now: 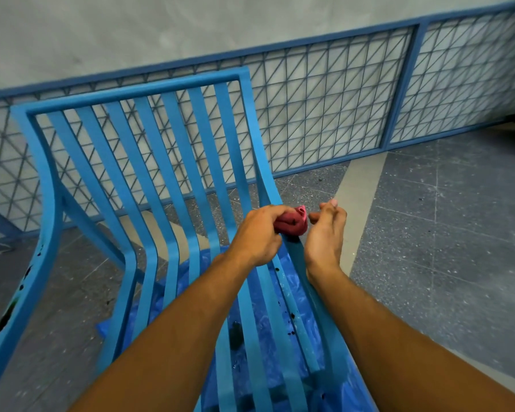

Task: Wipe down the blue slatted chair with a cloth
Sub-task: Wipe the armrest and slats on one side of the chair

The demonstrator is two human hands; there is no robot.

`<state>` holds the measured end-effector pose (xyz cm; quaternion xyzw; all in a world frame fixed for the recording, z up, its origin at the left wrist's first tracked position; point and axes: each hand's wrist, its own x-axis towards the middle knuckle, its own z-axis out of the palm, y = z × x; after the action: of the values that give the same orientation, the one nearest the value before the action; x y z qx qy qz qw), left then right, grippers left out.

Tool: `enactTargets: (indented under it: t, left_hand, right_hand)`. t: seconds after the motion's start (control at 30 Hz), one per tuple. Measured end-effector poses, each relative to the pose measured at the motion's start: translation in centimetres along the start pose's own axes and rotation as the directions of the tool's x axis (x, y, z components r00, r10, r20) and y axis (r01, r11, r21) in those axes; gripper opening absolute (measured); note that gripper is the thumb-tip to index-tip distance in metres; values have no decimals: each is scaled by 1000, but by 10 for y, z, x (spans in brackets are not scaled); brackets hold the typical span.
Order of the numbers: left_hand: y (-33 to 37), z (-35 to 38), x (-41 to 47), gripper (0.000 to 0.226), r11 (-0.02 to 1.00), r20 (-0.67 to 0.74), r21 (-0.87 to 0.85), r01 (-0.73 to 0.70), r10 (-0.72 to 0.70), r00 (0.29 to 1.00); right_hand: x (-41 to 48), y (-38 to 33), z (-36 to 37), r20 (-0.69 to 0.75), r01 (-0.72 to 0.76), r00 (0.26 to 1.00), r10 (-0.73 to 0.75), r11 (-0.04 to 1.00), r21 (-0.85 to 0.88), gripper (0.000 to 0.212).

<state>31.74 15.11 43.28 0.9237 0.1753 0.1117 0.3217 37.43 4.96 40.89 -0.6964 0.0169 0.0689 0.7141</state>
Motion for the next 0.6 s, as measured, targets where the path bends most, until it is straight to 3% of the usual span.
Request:
enactTargets:
  t: [0.2, 0.3, 0.37, 0.53, 0.6]
  left_hand:
    - [-5, -6, -13, 68, 998, 71, -55, -43, 47, 996]
    - [-11, -17, -12, 63, 970, 233, -241, 32, 25, 972]
    - [-14, -27, -4, 64, 932, 255, -352, 83, 10, 967]
    - [-19, -34, 53, 70, 917, -97, -389, 86, -134, 986]
    - [-18, -33, 77, 68, 953, -182, -290, 87, -144, 973]
  right_hand:
    - [-4, -1, -2, 50, 33, 998, -36, 998, 52, 40]
    - [-4, -1, -2, 53, 30, 998, -35, 995, 97, 36]
    - [-3, -1, -2, 65, 43, 997, -49, 995, 87, 29]
    - [-3, 0, -1, 99, 84, 991, -89, 995, 56, 24]
    - [-2, 0, -1, 98, 78, 992, -85, 994, 71, 26]
